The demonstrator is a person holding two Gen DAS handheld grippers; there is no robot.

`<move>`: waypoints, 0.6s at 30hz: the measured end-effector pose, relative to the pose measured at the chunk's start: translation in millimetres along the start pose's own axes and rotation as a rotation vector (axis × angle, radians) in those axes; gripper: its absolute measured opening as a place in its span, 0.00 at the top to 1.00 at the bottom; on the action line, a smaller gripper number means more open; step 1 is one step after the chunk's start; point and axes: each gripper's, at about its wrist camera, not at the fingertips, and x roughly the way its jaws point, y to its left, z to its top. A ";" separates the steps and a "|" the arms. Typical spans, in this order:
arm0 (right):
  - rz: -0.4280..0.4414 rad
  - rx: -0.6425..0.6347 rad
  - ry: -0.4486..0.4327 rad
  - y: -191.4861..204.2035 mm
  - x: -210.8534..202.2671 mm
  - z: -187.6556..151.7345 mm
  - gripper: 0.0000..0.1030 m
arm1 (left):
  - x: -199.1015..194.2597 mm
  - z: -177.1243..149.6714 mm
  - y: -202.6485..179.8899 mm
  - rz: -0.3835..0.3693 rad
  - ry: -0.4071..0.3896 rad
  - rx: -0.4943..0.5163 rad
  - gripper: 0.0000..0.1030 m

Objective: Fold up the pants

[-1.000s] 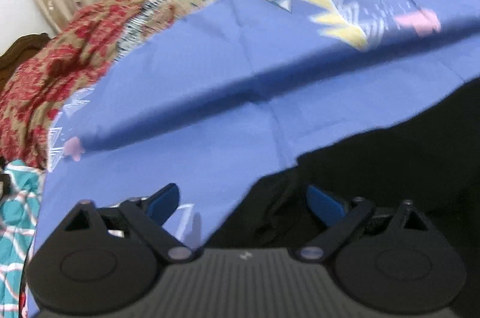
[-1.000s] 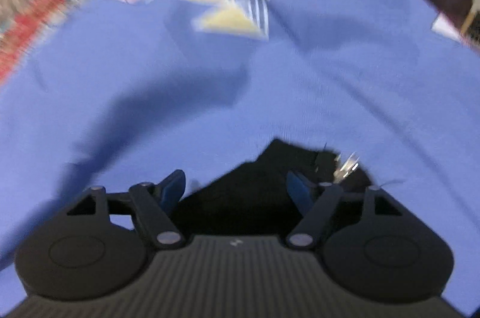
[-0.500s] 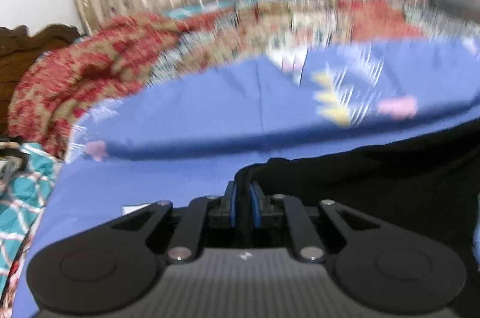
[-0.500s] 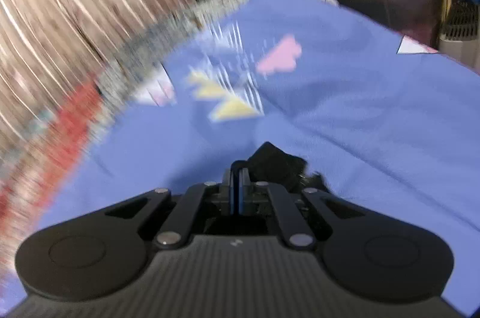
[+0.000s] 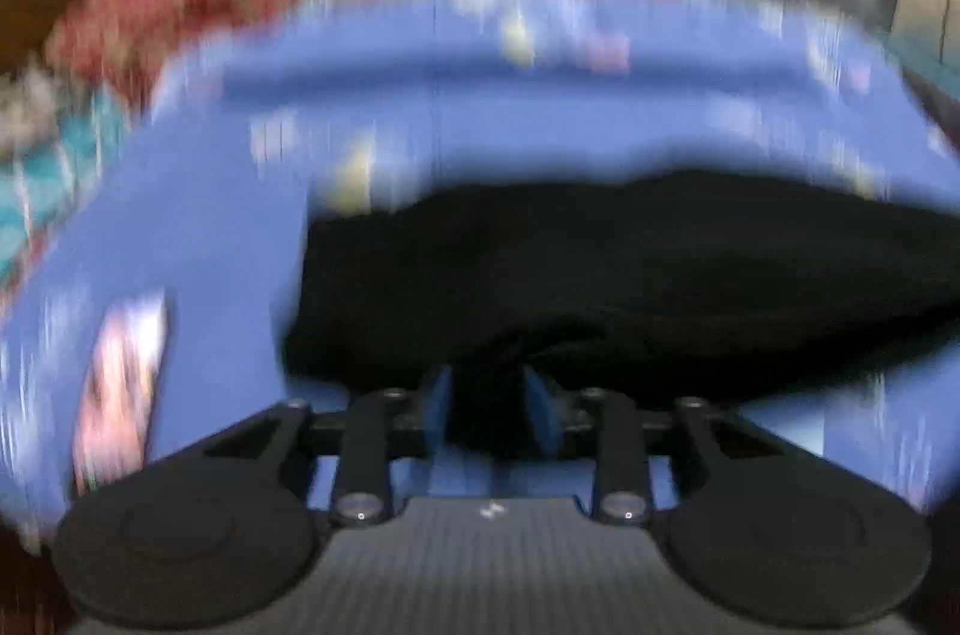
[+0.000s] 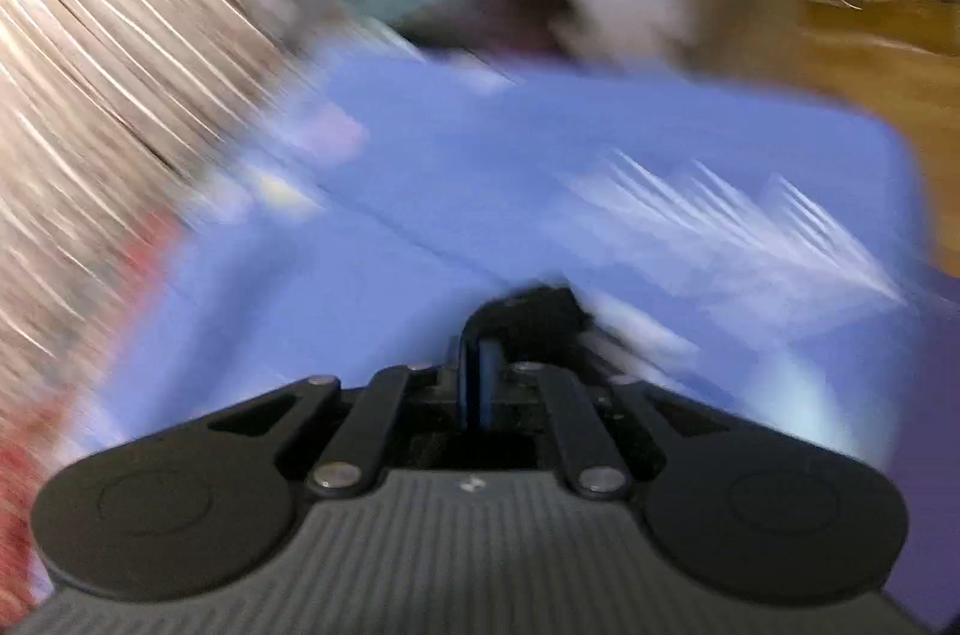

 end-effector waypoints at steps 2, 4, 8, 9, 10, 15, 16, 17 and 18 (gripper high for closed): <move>-0.072 0.137 0.075 -42.7 7.6 -22.9 0.74 | -1.4 -14.9 4.5 0.001 0.060 -0.035 0.70; -0.052 0.279 0.017 -67.8 -3.7 -37.6 0.72 | -14.7 -9.9 21.2 0.008 0.031 -0.124 0.61; -0.067 0.259 -0.055 -46.9 -11.2 -36.1 0.71 | -37.5 26.1 70.8 0.009 -0.094 -0.334 0.39; -0.030 0.257 -0.061 -39.1 -10.7 -32.7 0.70 | -36.9 34.5 81.1 0.000 -0.098 -0.378 0.34; 0.006 0.255 -0.062 -29.5 -9.6 -33.2 0.67 | -32.4 43.8 91.6 -0.018 -0.094 -0.429 0.23; 0.124 0.184 -0.010 19.0 0.7 -49.9 0.62 | 27.0 62.2 125.3 -0.040 0.006 -0.633 0.16; 0.146 0.157 0.010 28.9 3.0 -56.8 0.62 | 42.1 62.0 127.7 -0.059 0.041 -0.673 0.26; 0.165 0.122 0.026 36.8 3.9 -62.0 0.62 | 56.6 62.4 128.8 -0.072 0.079 -0.701 0.38; 0.175 0.084 0.036 46.0 5.5 -68.1 0.62 | 68.4 61.4 126.5 -0.059 0.126 -0.705 0.63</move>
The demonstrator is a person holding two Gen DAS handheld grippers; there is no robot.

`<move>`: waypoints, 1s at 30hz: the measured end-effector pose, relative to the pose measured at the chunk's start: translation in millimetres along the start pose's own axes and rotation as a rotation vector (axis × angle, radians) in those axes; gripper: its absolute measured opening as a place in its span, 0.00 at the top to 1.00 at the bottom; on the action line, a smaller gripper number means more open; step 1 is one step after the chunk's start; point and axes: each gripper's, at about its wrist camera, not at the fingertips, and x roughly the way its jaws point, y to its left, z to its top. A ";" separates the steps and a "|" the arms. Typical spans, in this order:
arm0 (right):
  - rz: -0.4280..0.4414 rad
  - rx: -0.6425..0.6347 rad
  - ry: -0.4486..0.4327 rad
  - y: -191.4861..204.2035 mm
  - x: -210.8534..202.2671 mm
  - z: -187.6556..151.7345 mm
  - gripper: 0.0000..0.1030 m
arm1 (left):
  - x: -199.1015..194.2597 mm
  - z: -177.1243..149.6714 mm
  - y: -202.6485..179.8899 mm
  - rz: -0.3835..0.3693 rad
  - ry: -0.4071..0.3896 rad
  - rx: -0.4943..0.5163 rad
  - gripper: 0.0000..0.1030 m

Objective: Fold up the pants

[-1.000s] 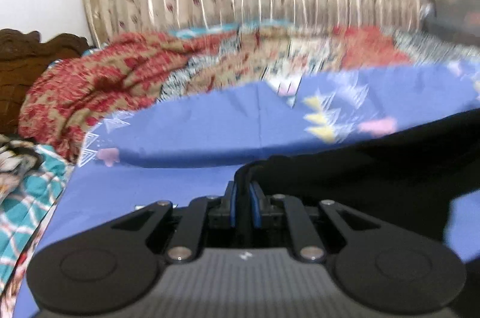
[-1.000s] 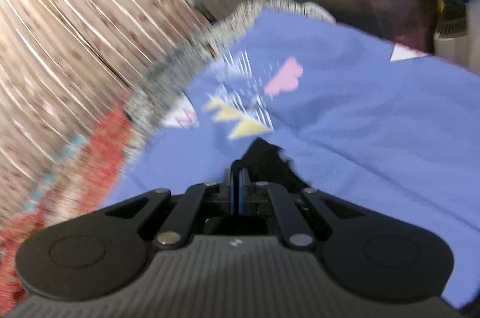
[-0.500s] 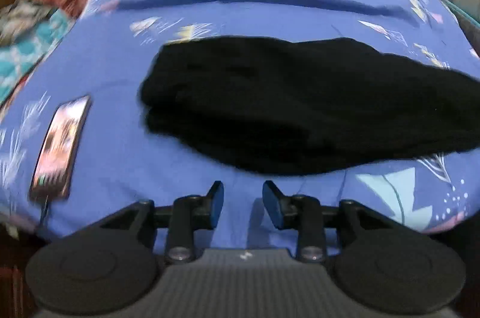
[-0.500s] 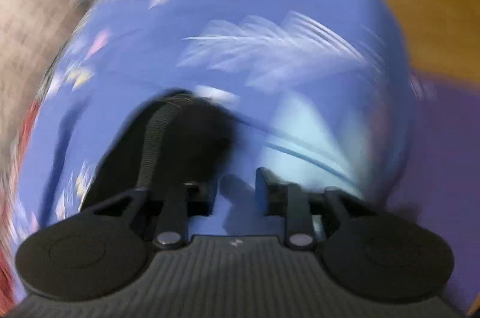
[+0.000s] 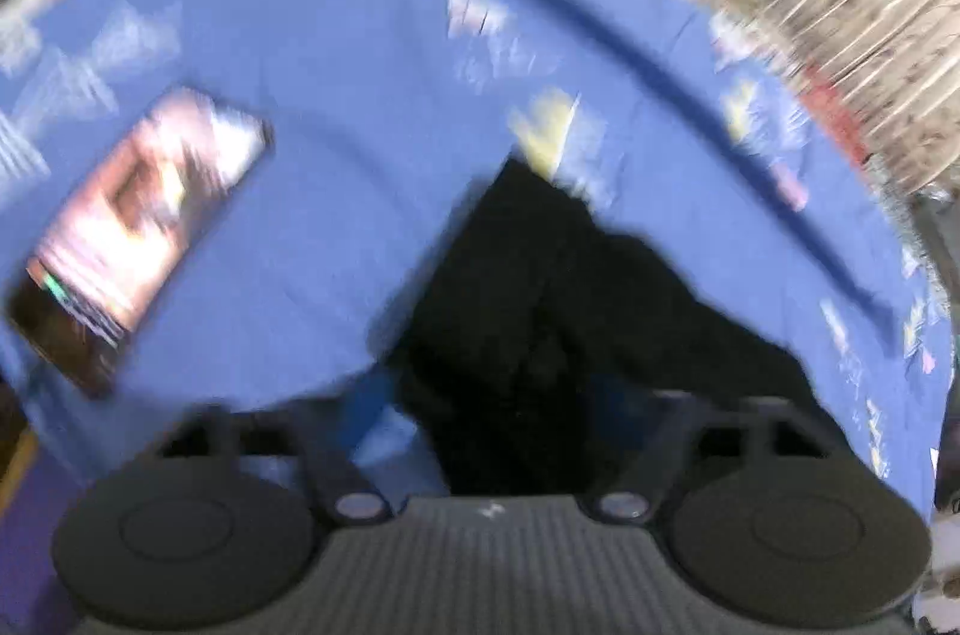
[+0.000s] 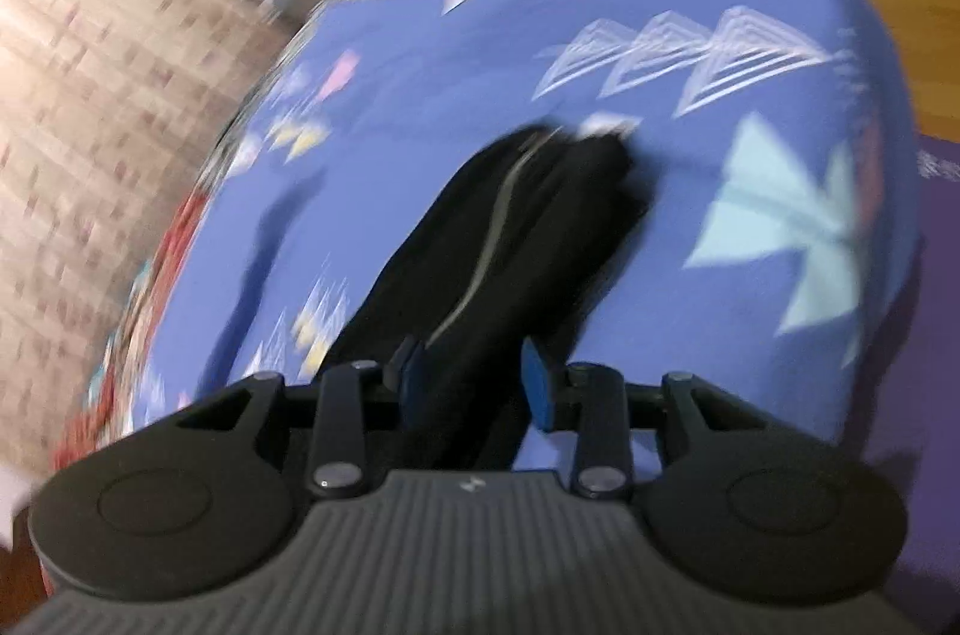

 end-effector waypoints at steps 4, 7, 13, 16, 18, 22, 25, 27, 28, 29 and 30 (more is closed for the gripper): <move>-0.024 -0.122 0.034 17.3 8.5 -8.3 0.62 | 4.6 -21.4 -18.6 0.158 -0.054 0.203 0.79; -0.036 -0.113 0.035 9.8 10.8 -1.4 0.62 | -1.5 -33.7 -24.4 0.234 -0.095 0.309 0.74; 0.004 0.031 -0.025 -21.8 6.0 10.3 0.60 | -48.0 -46.3 -20.7 0.171 -0.126 0.240 0.70; 0.033 0.091 -0.062 -44.8 0.1 18.6 0.51 | -63.0 -43.2 -42.0 0.115 -0.192 0.252 0.70; 0.053 0.144 -0.072 -58.8 4.9 26.6 0.50 | -60.6 -42.3 -61.2 0.059 -0.201 0.274 0.69; 0.076 0.198 -0.060 -73.9 20.0 40.0 0.48 | -27.6 -51.5 -107.2 -0.029 -0.097 0.353 0.69; 0.092 0.229 -0.040 -95.0 26.9 46.2 0.48 | 7.0 -67.4 -126.3 0.043 -0.024 0.430 0.69; 0.107 0.258 -0.040 -104.4 32.1 48.9 0.49 | 38.0 -76.0 -120.8 0.151 0.066 0.446 0.72; 0.117 0.272 -0.046 -106.6 35.5 50.8 0.49 | 47.6 -79.7 -116.0 0.176 0.086 0.455 0.77; 0.122 0.282 -0.052 -107.1 39.6 54.1 0.49 | 47.9 -83.2 -112.1 0.168 0.055 0.476 0.77; 0.125 0.288 -0.053 -107.4 44.3 58.8 0.49 | 46.0 -84.4 -112.1 0.166 0.046 0.493 0.77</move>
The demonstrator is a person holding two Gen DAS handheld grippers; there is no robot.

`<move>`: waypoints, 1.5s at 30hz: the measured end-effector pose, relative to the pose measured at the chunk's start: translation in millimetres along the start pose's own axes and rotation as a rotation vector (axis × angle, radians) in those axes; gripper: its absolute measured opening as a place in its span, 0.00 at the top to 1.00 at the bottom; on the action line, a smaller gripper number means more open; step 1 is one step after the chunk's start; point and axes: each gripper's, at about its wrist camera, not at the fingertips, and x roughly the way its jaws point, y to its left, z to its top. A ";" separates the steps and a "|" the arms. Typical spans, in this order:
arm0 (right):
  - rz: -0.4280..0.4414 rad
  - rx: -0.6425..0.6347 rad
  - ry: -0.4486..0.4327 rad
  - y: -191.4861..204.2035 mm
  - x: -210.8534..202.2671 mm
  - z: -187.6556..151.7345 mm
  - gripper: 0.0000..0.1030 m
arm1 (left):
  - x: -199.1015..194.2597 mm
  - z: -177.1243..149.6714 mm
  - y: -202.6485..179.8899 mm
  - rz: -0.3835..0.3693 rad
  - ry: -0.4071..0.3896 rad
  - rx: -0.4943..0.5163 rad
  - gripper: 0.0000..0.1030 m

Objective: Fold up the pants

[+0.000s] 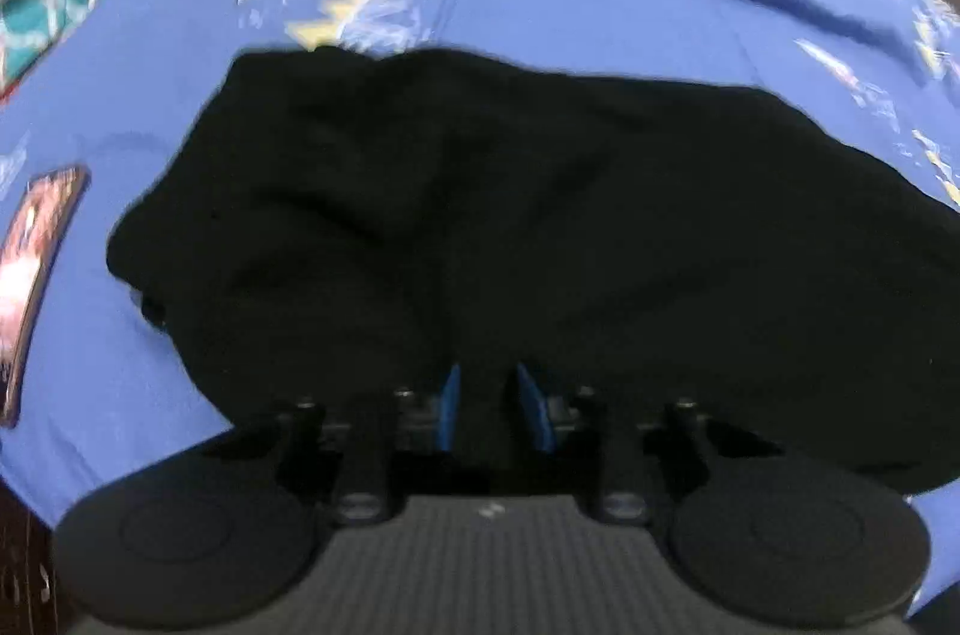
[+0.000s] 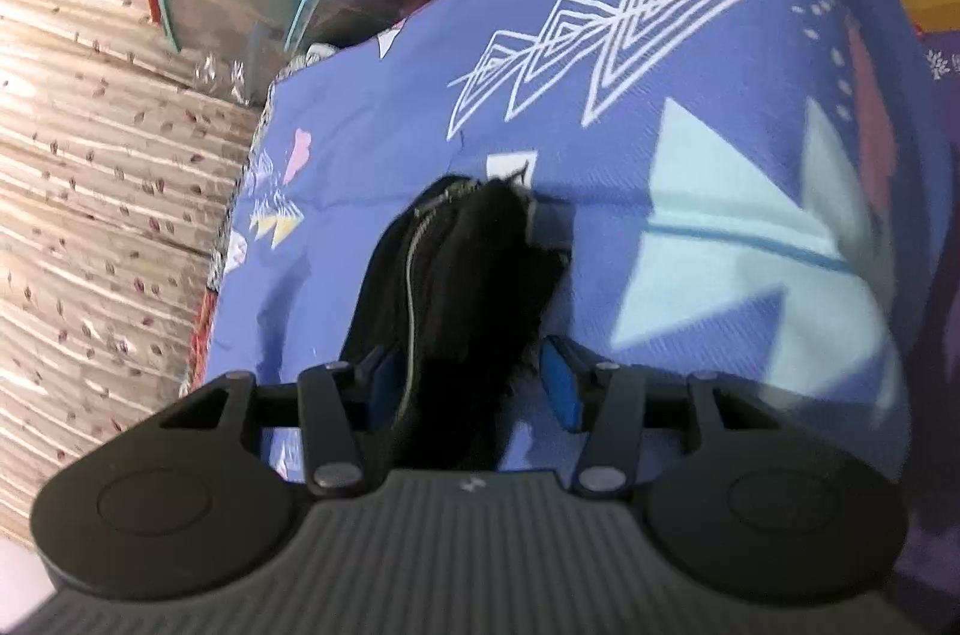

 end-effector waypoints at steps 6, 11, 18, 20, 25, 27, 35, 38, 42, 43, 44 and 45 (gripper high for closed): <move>-0.007 -0.001 -0.001 8.0 26.3 18.2 0.61 | 2.7 5.7 -3.6 0.036 0.021 -0.004 0.77; -0.009 -0.071 -0.002 27.2 10.8 12.7 0.85 | -2.0 6.3 -5.7 0.029 0.011 -0.007 0.77; 0.114 -0.613 0.032 132.4 -30.6 -58.2 0.85 | -39.8 -1.4 13.4 -0.122 -0.084 -0.096 0.67; 0.170 -0.805 0.099 160.6 -36.8 -100.8 0.85 | -49.8 -6.8 20.0 -0.171 -0.106 -0.115 0.66; 0.164 -1.237 0.370 173.0 -36.3 -234.4 0.73 | -65.1 -17.9 38.6 -0.250 -0.137 -0.134 0.56; 0.110 -1.338 0.534 158.7 -24.8 -284.1 0.57 | -70.5 -23.1 48.1 -0.254 -0.150 -0.140 0.55; 0.256 -1.399 0.401 184.4 -92.1 -307.4 0.41 | -89.1 -39.7 100.7 -0.248 -0.212 -0.232 0.47; 0.194 -1.240 0.322 190.8 -85.0 -279.7 0.65 | -85.8 -41.8 119.2 -0.262 -0.216 -0.308 0.45; -0.068 -1.170 0.422 165.8 -36.0 -282.2 0.72 | -77.5 -45.3 136.2 -0.282 -0.197 -0.382 0.40; -0.092 -1.183 0.433 158.9 -31.8 -288.5 0.72 | -74.6 -47.1 140.7 -0.280 -0.191 -0.392 0.38; -0.075 -1.214 0.393 160.7 -41.6 -295.0 0.72 | -73.4 -49.2 144.2 -0.278 -0.188 -0.405 0.34; -0.094 -1.241 0.389 167.3 -46.6 -300.4 0.72 | -71.4 -50.3 148.1 -0.279 -0.185 -0.420 0.31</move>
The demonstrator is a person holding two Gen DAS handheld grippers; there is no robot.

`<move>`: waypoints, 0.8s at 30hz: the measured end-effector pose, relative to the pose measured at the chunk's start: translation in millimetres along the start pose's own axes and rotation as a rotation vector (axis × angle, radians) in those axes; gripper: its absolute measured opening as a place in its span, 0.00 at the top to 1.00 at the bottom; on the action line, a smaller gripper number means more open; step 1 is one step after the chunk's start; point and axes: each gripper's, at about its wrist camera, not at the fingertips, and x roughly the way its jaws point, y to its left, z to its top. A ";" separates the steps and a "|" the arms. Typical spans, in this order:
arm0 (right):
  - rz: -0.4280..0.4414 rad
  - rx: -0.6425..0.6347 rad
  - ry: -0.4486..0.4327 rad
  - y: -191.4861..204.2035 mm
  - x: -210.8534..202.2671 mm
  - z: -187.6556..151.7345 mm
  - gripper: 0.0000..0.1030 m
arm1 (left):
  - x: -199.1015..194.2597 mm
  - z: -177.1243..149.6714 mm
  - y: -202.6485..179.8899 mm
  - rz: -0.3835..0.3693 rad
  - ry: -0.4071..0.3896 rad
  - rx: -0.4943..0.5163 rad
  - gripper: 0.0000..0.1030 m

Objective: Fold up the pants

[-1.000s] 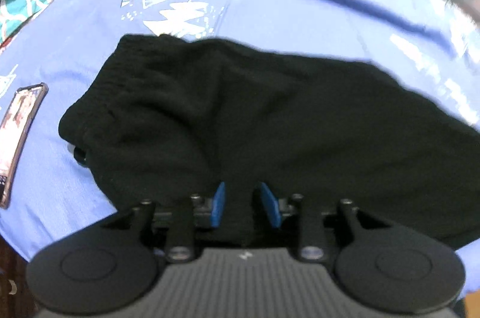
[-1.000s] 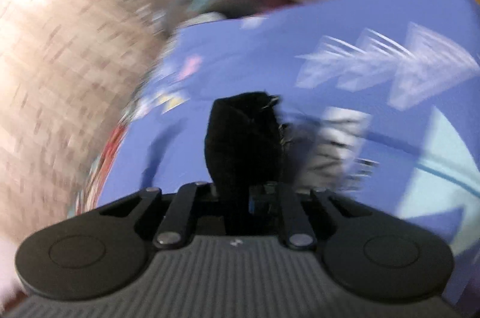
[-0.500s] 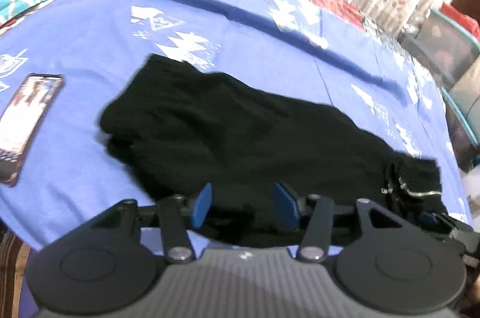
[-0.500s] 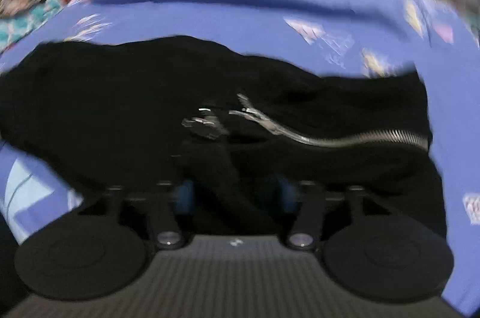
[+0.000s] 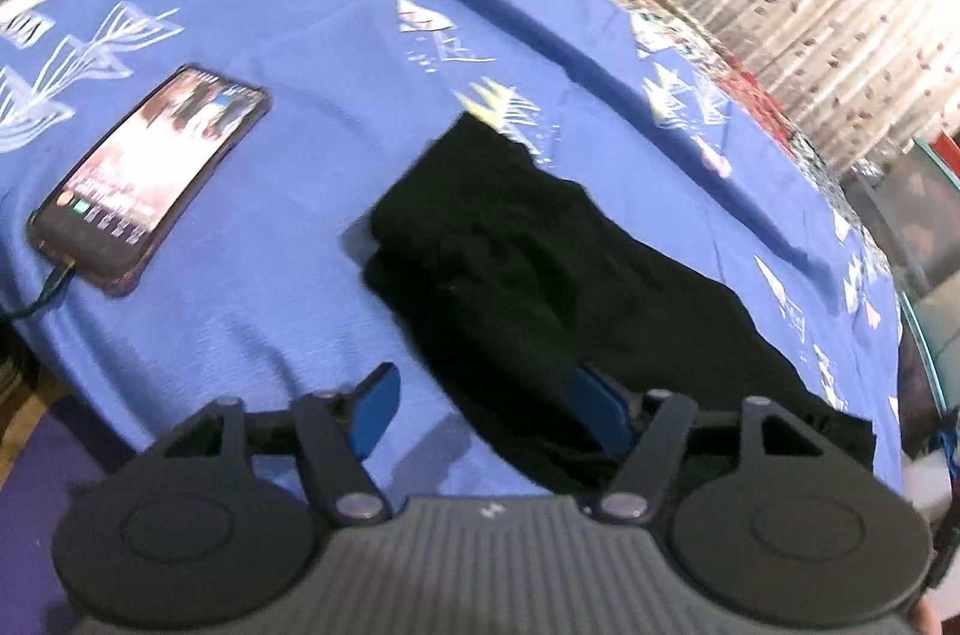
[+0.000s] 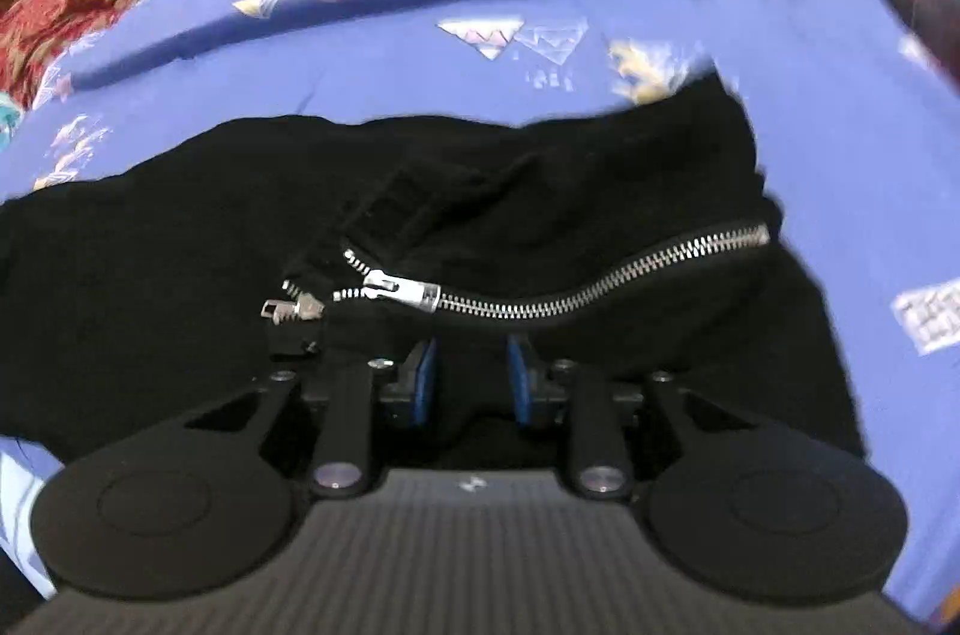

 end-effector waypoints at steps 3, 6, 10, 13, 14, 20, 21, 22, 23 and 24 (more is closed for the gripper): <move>-0.019 0.003 -0.063 17.4 -27.0 6.0 0.72 | 5.9 2.7 12.3 -0.020 0.010 -0.059 0.17; 0.080 0.041 -0.094 45.6 -43.9 13.3 0.72 | 19.1 10.5 18.8 -0.073 0.026 -0.102 0.11; 0.311 0.054 0.002 110.5 -28.7 31.2 0.75 | 47.0 19.8 22.7 -0.107 0.051 -0.176 0.06; 0.440 0.030 0.069 165.0 -3.7 49.6 0.81 | 61.4 22.3 25.7 -0.105 0.061 -0.229 0.13; 0.495 0.029 0.093 187.1 5.8 54.2 0.82 | 63.1 22.4 24.9 -0.099 0.057 -0.233 0.20; 0.589 0.102 0.420 268.2 125.9 61.3 0.99 | 72.2 18.6 24.9 -0.061 0.076 -0.244 0.80; 0.588 0.123 0.388 274.4 130.5 52.7 0.99 | 69.3 18.8 19.3 -0.059 0.063 -0.222 0.81; 0.590 0.118 0.369 281.7 129.8 53.4 0.99 | 64.1 18.9 8.0 -0.062 0.039 -0.169 0.82; 0.592 0.105 0.372 286.9 128.6 59.3 0.99 | 59.7 19.0 -7.5 -0.066 0.013 -0.104 0.83; 0.601 0.099 0.385 289.5 126.7 65.6 0.98 | 54.8 18.6 -26.7 -0.071 -0.014 -0.014 0.83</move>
